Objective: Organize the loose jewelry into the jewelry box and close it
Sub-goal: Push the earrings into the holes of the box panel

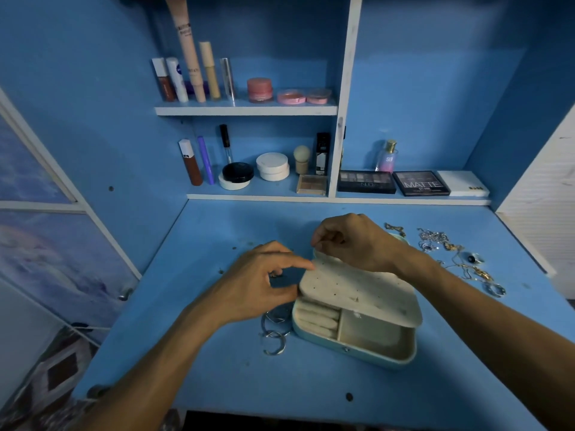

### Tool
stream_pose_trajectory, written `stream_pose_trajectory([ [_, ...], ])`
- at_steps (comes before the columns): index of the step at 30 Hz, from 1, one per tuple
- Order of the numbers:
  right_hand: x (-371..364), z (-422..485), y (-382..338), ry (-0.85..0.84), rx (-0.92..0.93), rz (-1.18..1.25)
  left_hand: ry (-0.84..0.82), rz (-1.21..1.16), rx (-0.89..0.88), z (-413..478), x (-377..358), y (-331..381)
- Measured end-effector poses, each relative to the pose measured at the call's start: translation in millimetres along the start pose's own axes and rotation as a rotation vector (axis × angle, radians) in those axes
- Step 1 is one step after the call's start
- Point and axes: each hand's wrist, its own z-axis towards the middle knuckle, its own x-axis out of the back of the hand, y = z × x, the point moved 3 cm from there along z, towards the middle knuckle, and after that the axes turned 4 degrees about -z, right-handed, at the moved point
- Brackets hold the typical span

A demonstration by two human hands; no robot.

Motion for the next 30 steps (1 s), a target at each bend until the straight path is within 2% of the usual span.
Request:
stream_pose_trajectory([
  [4,10,-4,10,-0.029,-0.071,0.216,0.101,-0.080,-0.053,13,-1,8],
  [9,38,-12,34,-0.074,-0.135,0.548,0.259,-0.101,-0.018,41,-4,19],
  [13,44,-19,55,-0.188,-0.240,0.827,0.308,-0.096,0.006,52,-9,15],
  [17,52,-22,69,-0.107,-0.422,1.109,0.309,-0.089,0.032,64,-12,12],
  [20,54,-22,78,0.021,-0.513,1.207,0.288,-0.068,0.092,74,-15,7],
  [22,53,-20,84,0.128,-0.580,1.194,0.275,-0.048,0.130,81,-16,5],
  [24,52,-20,89,0.227,-0.586,1.069,0.263,-0.028,0.161,87,-18,3],
  [28,50,-22,91,0.335,-0.476,0.440,0.234,0.034,0.226,93,-23,-1],
  [30,45,-20,89,0.336,-0.411,0.216,0.213,0.059,0.244,95,-25,-1],
])
